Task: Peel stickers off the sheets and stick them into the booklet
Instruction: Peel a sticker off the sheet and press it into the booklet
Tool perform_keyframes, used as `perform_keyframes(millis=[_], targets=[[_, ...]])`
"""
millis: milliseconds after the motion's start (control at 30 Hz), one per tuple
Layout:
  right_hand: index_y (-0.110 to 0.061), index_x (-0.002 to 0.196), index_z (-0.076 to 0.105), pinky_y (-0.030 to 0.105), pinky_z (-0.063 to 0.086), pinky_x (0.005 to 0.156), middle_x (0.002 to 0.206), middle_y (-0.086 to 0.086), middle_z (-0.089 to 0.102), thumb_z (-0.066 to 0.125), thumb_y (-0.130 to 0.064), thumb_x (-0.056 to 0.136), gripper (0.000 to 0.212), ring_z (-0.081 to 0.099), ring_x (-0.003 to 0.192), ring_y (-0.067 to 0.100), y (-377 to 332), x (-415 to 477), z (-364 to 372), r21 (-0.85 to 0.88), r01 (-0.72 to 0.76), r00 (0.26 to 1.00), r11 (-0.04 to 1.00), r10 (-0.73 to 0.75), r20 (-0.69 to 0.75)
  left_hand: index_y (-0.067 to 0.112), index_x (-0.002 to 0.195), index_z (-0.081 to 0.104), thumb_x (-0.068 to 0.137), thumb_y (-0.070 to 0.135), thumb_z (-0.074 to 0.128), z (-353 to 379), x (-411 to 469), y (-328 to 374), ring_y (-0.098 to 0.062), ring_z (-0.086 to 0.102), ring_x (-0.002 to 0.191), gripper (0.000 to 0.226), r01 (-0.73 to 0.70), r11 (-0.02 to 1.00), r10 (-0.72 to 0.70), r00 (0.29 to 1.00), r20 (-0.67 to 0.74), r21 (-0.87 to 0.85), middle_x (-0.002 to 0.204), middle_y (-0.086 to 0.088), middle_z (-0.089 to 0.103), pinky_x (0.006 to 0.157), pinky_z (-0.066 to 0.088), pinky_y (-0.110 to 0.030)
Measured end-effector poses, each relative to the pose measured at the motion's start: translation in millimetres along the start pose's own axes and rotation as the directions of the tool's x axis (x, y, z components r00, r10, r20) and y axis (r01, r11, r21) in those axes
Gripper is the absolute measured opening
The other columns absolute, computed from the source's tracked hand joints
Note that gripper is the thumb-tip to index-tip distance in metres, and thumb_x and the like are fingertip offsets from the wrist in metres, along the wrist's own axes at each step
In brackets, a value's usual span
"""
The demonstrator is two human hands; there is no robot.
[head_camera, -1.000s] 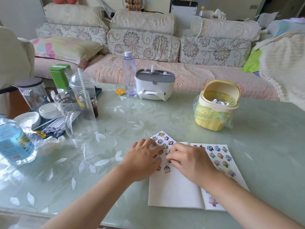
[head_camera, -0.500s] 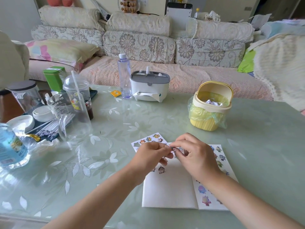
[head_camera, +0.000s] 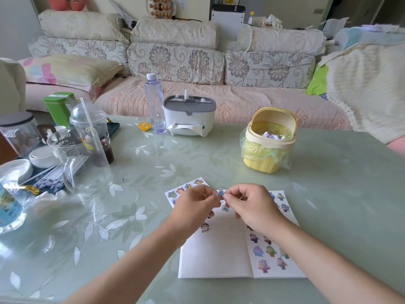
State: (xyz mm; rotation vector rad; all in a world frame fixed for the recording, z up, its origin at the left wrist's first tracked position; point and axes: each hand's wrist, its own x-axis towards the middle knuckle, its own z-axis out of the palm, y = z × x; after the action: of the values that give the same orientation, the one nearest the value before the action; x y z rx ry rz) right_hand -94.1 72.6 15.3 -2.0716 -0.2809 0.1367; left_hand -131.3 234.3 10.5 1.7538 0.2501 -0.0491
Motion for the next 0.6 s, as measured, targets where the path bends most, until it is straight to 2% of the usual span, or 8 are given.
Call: perform_keyframes(millis=[100,167,267,333,400,500,600], targets=[[-0.025,0.073,0.072,0.015,0.04,0.053,0.061,-0.011,0.064,0.068,-0.026,0.089,0.017,0.049,0.051,0.004,0.0,-1.4,-0.1,-0.116,0.026,1.0,0.993,-0.026,0.0,0.023,0.08,0.069,0.089,0.021,0.064,4.3,1.2,0.7,-0.015,0.065,0.064,0.01,-0.104,0.989,0.11,0.992,-0.057,0.101,0.076,0.006,0.07,0.055,0.051,-0.026],[-0.025,0.076,0.074,0.013,0.04,0.051,0.059,-0.014,0.064,0.068,-0.027,0.088,0.014,0.049,0.049,0.002,-1.3,-1.9,0.3,-0.083,0.01,0.999,0.997,-0.013,-0.042,0.024,0.075,0.07,0.088,0.02,0.063,6.9,2.7,0.4,-0.015,0.063,0.062,0.015,-0.122,0.988,0.13,0.988,-0.084,0.091,0.072,0.009,0.07,0.07,0.059,-0.041],[-0.023,0.078,0.076,0.015,0.04,0.051,0.051,-0.015,0.061,0.07,-0.027,0.087,0.012,0.05,0.045,0.001,-4.6,-1.2,1.2,0.021,-0.045,0.995,0.999,0.047,-0.091,0.025,0.075,0.072,0.087,0.022,0.065,10.4,3.9,0.3,-0.013,0.06,0.063,0.014,-0.127,0.99,0.133,0.983,-0.127,0.053,0.076,0.006,0.073,0.075,0.06,-0.05],[-0.024,0.076,0.076,0.018,0.04,0.052,0.052,-0.015,0.062,0.071,-0.029,0.085,0.011,0.051,0.045,0.001,-4.6,-0.1,0.9,0.024,-0.064,0.991,0.998,0.067,-0.114,0.026,0.076,0.073,0.087,0.024,0.067,12.8,4.3,0.7,-0.013,0.062,0.064,0.013,-0.129,0.99,0.136,0.981,-0.139,0.06,0.076,0.006,0.074,0.075,0.059,-0.051],[-0.027,0.074,0.075,0.018,0.042,0.054,0.057,-0.018,0.065,0.071,-0.031,0.084,0.011,0.054,0.048,-0.001,-4.6,-0.9,-0.1,-0.049,-0.05,0.988,0.998,0.043,-0.149,0.028,0.077,0.073,0.087,0.029,0.066,14.3,3.7,1.4,-0.012,0.063,0.063,0.012,-0.126,0.985,0.14,0.981,-0.131,0.114,0.075,0.01,0.073,0.074,0.06,-0.048],[-0.03,0.075,0.072,0.014,0.041,0.053,0.065,-0.026,0.065,0.071,-0.035,0.082,0.009,0.057,0.057,-0.002,-4.1,-2.8,-0.4,-0.233,0.012,0.98,0.972,-0.058,-0.192,0.03,0.079,0.072,0.088,0.032,0.064,16.3,2.2,2.7,-0.013,0.068,0.062,0.013,-0.139,0.963,0.169,0.979,-0.116,0.229,0.074,0.017,0.073,0.068,0.061,-0.042],[-0.031,0.077,0.072,0.017,0.044,0.057,0.068,-0.023,0.065,0.07,-0.034,0.08,0.005,0.058,0.067,-0.002,-2.5,-1.3,-0.9,-0.366,0.076,0.959,0.928,-0.168,-0.227,0.03,0.076,0.071,0.088,0.031,0.063,19.0,2.1,5.8,-0.011,0.061,0.053,0.014,-0.13,0.967,0.161,0.978,-0.13,0.221,0.072,0.017,0.072,0.061,0.058,-0.038]])
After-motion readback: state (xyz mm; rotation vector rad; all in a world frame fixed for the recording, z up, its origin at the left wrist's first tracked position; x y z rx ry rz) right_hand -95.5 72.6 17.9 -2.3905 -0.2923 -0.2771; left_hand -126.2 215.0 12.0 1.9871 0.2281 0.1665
